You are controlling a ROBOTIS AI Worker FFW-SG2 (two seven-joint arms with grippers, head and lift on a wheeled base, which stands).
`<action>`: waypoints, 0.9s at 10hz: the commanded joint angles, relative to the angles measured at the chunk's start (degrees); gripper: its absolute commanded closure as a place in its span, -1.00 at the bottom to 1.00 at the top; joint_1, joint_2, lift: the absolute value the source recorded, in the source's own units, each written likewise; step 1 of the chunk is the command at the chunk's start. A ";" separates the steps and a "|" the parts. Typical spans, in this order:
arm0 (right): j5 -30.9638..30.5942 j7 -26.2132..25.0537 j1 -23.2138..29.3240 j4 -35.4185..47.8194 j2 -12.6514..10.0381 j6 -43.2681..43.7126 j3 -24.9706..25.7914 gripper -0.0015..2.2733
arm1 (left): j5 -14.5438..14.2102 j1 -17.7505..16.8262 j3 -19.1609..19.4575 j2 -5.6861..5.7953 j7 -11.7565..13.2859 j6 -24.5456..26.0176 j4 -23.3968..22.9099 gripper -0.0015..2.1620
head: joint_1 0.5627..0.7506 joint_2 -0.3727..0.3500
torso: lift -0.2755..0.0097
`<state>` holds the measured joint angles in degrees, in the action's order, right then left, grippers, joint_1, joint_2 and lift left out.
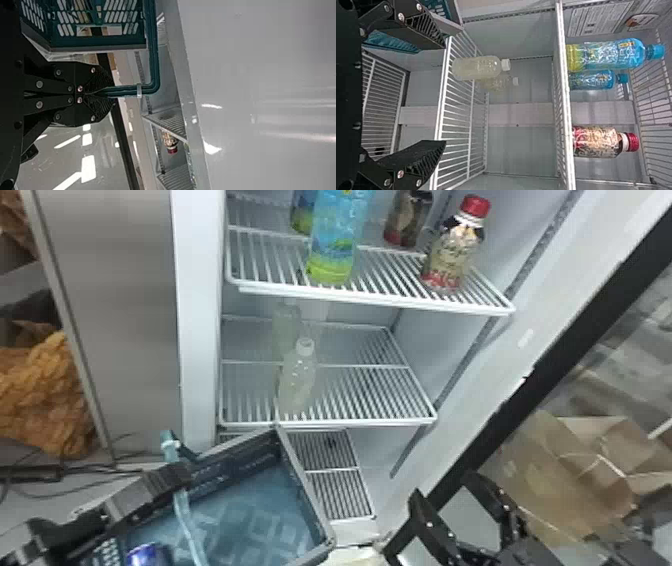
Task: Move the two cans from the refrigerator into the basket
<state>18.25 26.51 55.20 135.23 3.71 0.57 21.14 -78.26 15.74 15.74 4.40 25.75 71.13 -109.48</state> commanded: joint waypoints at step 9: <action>0.38 0.92 -0.78 -1.57 -0.02 0.00 0.00 -0.81 | 0.45 0.57 0.83 0.08 0.01 0.72 -0.83 0.12 | 0.41 -0.94 | -0.60</action>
<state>18.59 27.42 54.43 133.69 3.69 0.57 21.14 -77.81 16.30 16.57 4.45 25.75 71.87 -110.32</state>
